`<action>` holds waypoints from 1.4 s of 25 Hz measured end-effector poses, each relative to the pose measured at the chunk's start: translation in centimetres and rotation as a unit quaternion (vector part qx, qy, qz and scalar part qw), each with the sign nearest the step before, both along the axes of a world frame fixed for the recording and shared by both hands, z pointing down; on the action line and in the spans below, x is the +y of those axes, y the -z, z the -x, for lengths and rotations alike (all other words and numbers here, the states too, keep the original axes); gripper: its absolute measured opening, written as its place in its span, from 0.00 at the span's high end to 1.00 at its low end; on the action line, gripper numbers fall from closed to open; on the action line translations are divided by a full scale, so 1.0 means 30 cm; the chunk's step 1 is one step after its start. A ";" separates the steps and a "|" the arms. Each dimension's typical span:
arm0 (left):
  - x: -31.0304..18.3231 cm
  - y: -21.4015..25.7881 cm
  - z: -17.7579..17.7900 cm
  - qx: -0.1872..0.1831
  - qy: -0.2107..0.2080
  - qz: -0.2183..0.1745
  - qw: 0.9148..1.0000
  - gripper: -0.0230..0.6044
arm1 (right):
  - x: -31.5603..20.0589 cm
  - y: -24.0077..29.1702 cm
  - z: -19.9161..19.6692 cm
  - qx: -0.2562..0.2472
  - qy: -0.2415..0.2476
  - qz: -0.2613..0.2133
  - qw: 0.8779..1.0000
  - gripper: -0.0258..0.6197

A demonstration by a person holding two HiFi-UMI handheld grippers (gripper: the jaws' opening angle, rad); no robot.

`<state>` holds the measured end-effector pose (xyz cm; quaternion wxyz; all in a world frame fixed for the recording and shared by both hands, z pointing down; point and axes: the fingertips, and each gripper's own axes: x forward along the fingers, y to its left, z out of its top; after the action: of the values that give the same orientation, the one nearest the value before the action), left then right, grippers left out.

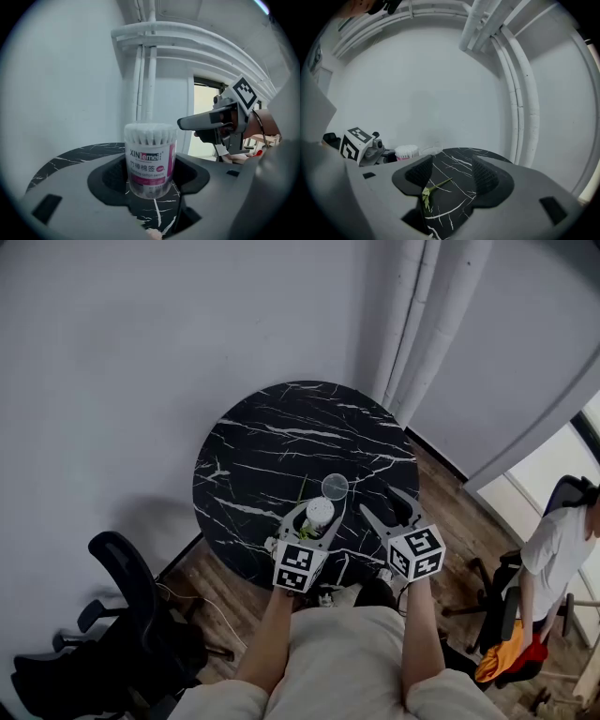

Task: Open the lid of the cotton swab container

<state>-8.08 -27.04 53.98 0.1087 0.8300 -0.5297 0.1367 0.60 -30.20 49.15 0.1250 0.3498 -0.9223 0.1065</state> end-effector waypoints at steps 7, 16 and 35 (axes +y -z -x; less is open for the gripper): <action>-0.006 -0.008 0.059 0.013 0.059 0.009 0.998 0.54 | 0.039 -0.053 -0.001 0.012 0.020 0.017 1.000 0.51; -0.002 -0.001 0.033 0.013 0.046 0.002 0.999 0.54 | 0.057 -0.063 0.003 0.000 0.030 0.020 0.999 0.52; -0.003 -0.004 0.062 0.023 0.050 0.001 0.998 0.54 | 0.030 -0.052 -0.007 -0.029 -0.012 0.030 0.999 0.87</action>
<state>-9.93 -27.13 54.11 0.1287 0.8052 -0.5678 0.1125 0.81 -29.30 50.70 0.1073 0.3537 -0.9177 0.1456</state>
